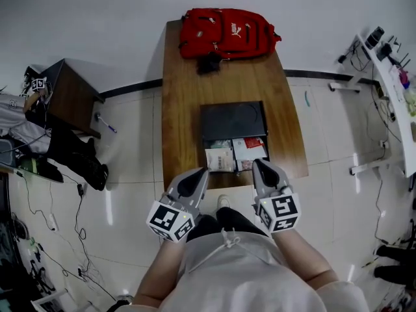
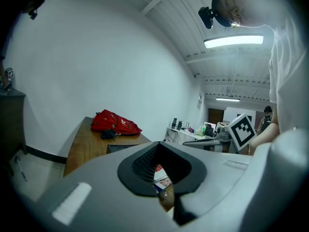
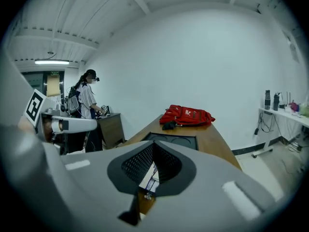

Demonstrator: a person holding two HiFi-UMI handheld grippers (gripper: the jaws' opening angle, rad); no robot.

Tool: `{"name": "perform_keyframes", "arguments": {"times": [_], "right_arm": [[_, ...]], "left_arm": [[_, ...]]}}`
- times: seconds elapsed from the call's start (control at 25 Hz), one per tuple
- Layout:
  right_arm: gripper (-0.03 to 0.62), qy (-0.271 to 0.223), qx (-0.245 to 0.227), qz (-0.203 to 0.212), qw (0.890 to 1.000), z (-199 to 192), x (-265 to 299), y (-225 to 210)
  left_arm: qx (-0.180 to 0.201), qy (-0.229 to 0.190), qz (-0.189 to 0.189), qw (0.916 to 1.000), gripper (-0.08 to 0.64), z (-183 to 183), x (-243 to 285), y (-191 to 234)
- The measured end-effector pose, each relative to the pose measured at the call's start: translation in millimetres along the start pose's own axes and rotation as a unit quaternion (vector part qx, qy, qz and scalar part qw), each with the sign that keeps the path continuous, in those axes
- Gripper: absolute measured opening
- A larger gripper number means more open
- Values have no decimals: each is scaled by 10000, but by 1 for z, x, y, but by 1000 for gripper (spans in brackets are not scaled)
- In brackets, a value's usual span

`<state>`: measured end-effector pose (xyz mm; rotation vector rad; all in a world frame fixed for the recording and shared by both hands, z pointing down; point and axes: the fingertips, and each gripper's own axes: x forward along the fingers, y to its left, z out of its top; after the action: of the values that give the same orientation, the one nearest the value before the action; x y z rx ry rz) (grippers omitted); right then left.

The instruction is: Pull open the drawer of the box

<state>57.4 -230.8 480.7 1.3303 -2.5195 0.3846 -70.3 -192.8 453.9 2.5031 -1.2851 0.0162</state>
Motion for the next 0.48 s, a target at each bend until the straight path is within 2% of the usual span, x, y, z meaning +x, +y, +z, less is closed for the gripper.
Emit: {"name": "perform_keyframes", "arguments": {"times": [0.16,0.48], "right_arm": [[5,39,-67,57,10000,-10,-25,20],[5,-185,-48,203,9996,-25,-113,102]], "left_arm": [[1,67,82,9999,6,-16,-28,-12],[53,-114,99,9999,6,-35,-124,-71]]}}
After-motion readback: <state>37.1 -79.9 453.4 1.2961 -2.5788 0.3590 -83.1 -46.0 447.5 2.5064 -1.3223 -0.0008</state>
